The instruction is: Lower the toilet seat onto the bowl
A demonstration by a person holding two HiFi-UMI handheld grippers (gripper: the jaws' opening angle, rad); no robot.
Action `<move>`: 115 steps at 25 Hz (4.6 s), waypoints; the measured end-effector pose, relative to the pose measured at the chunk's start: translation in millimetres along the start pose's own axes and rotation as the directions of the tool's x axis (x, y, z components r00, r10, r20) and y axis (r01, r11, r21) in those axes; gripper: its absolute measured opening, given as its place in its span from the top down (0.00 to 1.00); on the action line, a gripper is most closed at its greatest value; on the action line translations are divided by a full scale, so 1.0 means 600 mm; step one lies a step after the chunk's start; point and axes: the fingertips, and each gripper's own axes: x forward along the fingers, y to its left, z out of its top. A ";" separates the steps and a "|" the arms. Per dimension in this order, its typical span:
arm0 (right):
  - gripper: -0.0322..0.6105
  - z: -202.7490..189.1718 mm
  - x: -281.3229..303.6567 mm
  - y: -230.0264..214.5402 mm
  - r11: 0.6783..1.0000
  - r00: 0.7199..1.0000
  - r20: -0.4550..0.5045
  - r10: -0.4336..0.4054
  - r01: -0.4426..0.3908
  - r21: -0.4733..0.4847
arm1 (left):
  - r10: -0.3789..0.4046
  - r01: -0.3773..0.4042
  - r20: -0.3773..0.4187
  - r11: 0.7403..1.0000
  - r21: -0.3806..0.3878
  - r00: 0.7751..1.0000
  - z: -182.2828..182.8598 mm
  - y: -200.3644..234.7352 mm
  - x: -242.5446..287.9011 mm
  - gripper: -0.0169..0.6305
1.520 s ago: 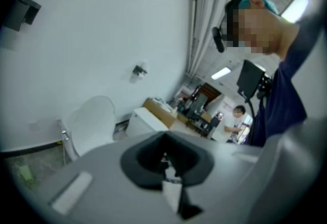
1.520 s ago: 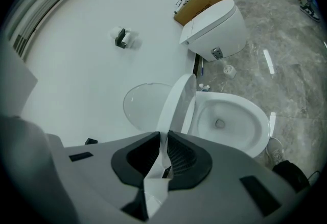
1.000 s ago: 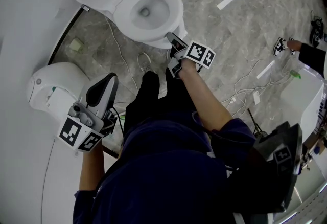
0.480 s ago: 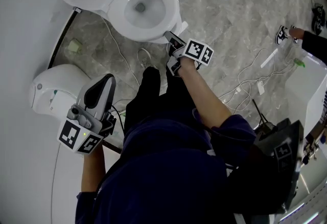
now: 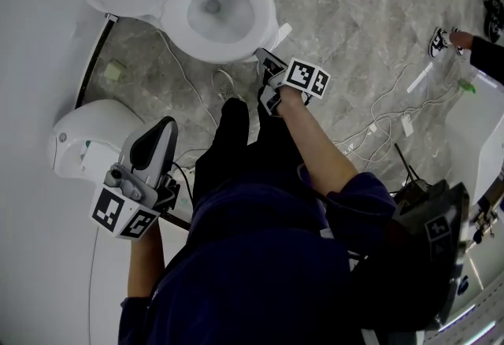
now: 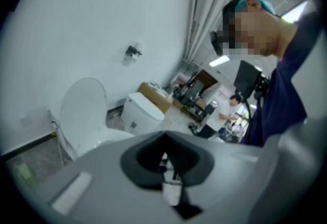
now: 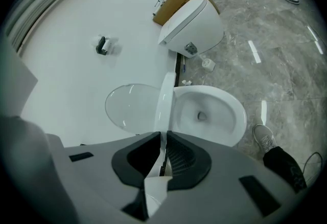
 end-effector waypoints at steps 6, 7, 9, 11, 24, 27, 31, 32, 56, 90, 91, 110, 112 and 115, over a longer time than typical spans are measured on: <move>0.89 -0.004 0.001 -0.028 0.999 0.999 -0.010 -0.034 0.034 -0.013 | -0.014 0.014 -0.025 1.000 -0.004 1.000 -0.006 0.003 0.016 0.98; 0.89 -0.004 0.001 -0.033 0.999 0.999 -0.012 -0.039 0.039 -0.009 | -0.017 0.017 -0.028 1.000 -0.004 0.999 -0.006 0.002 0.019 0.98; 0.90 -0.006 0.001 -0.044 0.999 0.999 -0.014 -0.049 0.049 -0.003 | -0.021 0.021 -0.035 1.000 -0.005 0.999 -0.007 0.002 0.025 0.98; 0.90 -0.009 0.002 -0.053 0.998 0.998 -0.015 -0.058 0.058 0.002 | -0.026 0.026 -0.042 1.000 -0.006 0.999 -0.011 0.003 0.027 0.98; 0.90 -0.017 0.009 -0.105 0.994 0.993 -0.049 -0.108 0.109 0.026 | -0.042 0.040 -0.096 0.999 -0.024 0.994 -0.030 0.011 0.061 0.98; 0.90 -0.020 0.012 -0.116 0.993 0.992 -0.058 -0.114 0.116 0.035 | -0.051 0.048 -0.104 0.998 -0.031 0.993 -0.036 0.011 0.068 0.98; 0.90 -0.024 0.017 -0.131 0.992 0.991 -0.062 -0.116 0.119 0.043 | -0.070 0.066 -0.118 0.997 -0.044 0.990 -0.045 0.010 0.079 0.98; 0.90 -0.025 0.018 -0.134 0.992 0.992 -0.062 -0.114 0.117 0.047 | -0.071 0.066 -0.131 0.997 -0.039 0.989 -0.050 0.013 0.078 0.98; 0.90 -0.025 0.025 -0.197 0.988 0.999 -0.016 -0.033 0.035 0.150 | -0.078 0.061 -0.223 0.995 -0.081 0.972 -0.090 0.020 0.114 0.98; 0.83 -0.015 0.060 -0.291 0.977 0.983 -0.047 -0.177 0.181 0.116 | -0.067 0.031 -0.310 0.992 -0.120 0.948 -0.128 0.043 0.127 0.98; 0.83 -0.016 0.062 -0.294 0.976 0.983 -0.048 -0.179 0.183 0.116 | -0.067 0.030 -0.314 0.992 -0.121 0.947 -0.129 0.043 0.127 0.98; 0.83 -0.017 0.091 -0.357 0.960 0.970 -0.051 -0.236 0.241 0.143 | -0.030 -0.018 -0.352 0.991 -0.134 0.936 -0.150 0.055 0.121 0.98; 0.83 -0.018 0.096 -0.361 0.958 0.969 -0.055 -0.242 0.248 0.143 | -0.028 -0.022 -0.352 0.991 -0.135 0.936 -0.151 0.058 0.120 0.98; 0.83 -0.018 0.099 -0.368 0.956 0.966 -0.062 -0.250 0.256 0.140 | -0.024 -0.025 -0.352 0.991 -0.135 0.936 -0.152 0.058 0.119 0.98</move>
